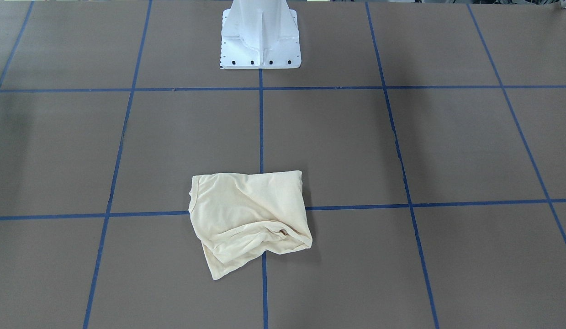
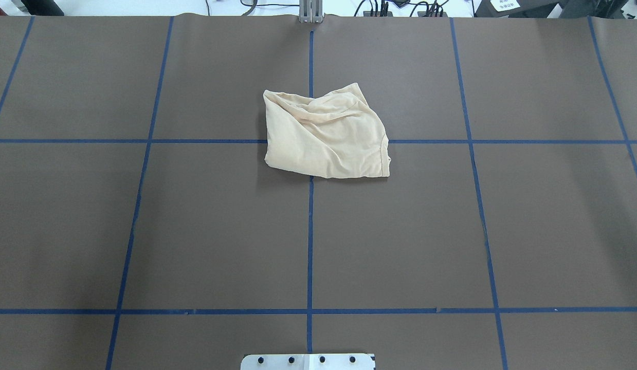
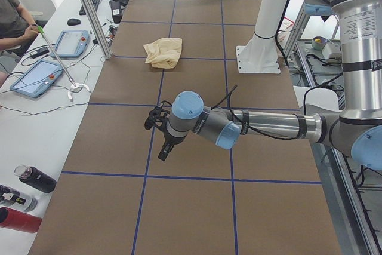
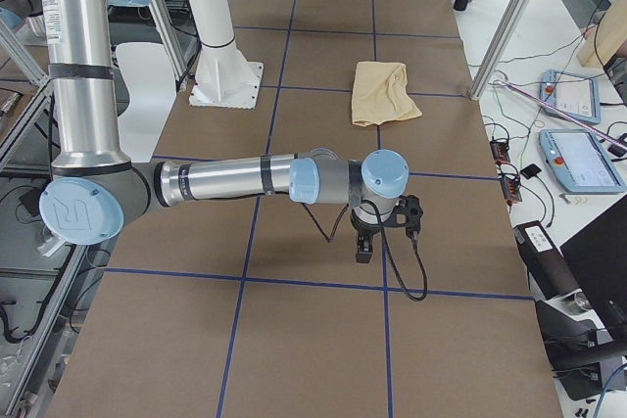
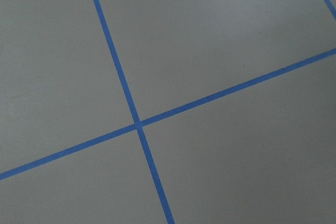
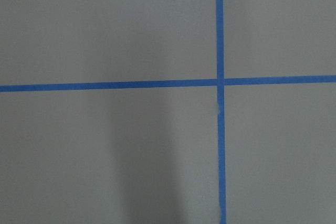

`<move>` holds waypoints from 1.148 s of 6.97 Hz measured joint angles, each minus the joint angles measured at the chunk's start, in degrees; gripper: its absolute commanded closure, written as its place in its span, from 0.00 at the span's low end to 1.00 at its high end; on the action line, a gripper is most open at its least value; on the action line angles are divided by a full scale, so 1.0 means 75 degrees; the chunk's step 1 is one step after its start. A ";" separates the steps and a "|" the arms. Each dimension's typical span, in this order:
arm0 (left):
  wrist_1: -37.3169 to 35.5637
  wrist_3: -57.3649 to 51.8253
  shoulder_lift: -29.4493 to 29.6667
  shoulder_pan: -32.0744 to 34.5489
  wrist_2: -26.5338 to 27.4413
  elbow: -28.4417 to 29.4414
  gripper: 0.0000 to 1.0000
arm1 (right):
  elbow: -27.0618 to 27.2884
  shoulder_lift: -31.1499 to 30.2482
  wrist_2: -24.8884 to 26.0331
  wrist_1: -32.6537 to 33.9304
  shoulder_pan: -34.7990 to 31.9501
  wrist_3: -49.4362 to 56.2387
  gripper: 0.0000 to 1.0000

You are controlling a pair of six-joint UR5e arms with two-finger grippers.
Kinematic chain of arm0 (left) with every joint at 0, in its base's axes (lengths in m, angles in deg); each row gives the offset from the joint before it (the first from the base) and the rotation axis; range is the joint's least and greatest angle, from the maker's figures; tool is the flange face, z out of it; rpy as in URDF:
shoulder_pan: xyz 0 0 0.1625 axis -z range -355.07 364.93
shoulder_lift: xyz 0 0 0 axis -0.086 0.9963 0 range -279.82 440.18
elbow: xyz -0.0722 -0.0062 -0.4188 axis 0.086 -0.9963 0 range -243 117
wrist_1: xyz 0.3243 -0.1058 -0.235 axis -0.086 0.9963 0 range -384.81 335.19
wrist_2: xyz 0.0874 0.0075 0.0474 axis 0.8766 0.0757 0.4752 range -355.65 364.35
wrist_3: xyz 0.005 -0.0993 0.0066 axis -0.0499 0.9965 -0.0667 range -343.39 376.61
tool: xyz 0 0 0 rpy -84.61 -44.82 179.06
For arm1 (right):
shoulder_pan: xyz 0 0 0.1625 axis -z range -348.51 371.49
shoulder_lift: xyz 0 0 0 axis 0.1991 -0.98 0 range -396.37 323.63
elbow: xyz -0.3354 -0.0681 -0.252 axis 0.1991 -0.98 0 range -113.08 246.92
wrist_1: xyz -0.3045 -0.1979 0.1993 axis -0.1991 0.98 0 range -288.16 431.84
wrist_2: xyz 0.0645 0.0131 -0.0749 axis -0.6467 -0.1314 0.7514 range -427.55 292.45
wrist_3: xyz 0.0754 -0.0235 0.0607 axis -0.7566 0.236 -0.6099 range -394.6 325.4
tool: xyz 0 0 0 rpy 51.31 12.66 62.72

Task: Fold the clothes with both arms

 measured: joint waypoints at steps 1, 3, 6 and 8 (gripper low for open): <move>0.0009 -0.0002 0.0000 -0.0004 -0.0002 -0.0051 0.00 | -0.0009 -0.0001 0.0005 0.0002 0.0023 -0.0002 0.00; 0.0017 -0.0003 -0.0060 0.0005 0.0045 -0.0172 0.00 | -0.0015 -0.0002 0.0012 0.0003 0.0071 -0.0009 0.00; 0.0003 -0.0001 -0.0254 -0.0004 0.0048 -0.0366 0.00 | -0.0050 -0.0002 -0.0038 -0.0019 0.0084 0.0047 0.00; -0.0027 0.0007 -0.0260 -0.0002 0.0027 -0.0426 0.00 | 0.0024 0.0018 -0.0056 -0.0125 0.0084 0.0090 0.00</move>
